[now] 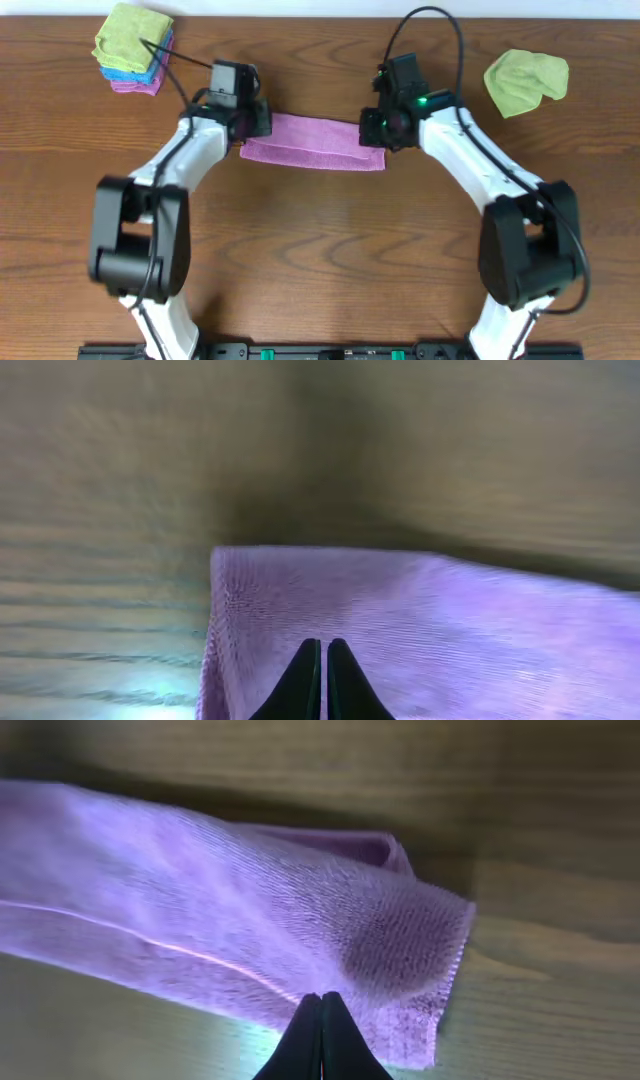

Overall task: Fold the cloth
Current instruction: 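Hold the folded edge with both grippers and lower it onto the cloth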

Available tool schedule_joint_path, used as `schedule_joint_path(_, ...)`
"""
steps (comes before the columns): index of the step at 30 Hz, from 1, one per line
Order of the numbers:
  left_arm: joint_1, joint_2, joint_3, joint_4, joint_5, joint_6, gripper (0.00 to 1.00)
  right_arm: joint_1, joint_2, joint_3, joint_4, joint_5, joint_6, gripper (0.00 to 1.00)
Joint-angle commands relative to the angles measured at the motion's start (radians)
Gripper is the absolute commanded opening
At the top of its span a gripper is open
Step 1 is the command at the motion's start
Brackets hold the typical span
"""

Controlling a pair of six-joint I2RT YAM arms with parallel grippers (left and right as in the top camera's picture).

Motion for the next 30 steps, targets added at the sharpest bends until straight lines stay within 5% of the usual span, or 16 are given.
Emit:
schedule_joint_path(1,0.000,0.047,0.011,0.005,-0.035,-0.002,0.06,0.006,0.025,0.008,0.003,0.036,-0.011,0.01)
schedule_joint_path(8,-0.002,0.124,0.011,-0.023,-0.049,-0.006,0.06,0.006,0.025,0.008,0.019,0.043,-0.011,0.01)
schedule_joint_path(18,-0.008,0.133,0.011,-0.274,-0.049,-0.019,0.06,0.006,0.057,0.008,0.053,0.073,-0.012,0.01)
schedule_joint_path(30,-0.008,0.133,0.011,-0.271,-0.050,-0.050,0.06,0.006,0.158,0.007,0.044,0.074,-0.027,0.02)
